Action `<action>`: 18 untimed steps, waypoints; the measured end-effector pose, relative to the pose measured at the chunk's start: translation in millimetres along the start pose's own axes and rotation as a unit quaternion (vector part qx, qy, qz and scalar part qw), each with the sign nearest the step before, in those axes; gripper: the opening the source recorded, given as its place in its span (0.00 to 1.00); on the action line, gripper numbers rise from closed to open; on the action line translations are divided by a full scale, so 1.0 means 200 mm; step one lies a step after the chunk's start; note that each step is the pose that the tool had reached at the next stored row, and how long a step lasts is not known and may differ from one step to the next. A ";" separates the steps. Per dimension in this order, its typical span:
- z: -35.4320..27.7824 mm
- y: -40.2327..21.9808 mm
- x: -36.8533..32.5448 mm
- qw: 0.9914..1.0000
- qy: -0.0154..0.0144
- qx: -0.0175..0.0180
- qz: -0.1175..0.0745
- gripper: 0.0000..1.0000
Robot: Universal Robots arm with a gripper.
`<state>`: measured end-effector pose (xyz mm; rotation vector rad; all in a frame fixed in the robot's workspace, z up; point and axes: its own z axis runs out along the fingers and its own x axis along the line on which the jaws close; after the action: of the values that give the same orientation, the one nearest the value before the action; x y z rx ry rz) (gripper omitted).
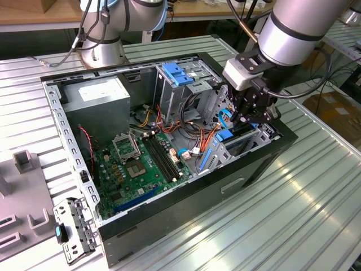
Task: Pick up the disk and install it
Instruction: 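Insert the second disk wire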
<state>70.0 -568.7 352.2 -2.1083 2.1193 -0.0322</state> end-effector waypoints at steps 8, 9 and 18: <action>0.006 0.000 0.020 1.000 0.000 0.002 0.001 0.16; 0.007 -0.001 0.020 1.000 0.000 0.003 0.003 0.16; 0.023 -0.001 0.022 1.000 0.001 0.003 0.010 0.16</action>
<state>70.8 -572.7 347.4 -2.0853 2.1377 -0.0393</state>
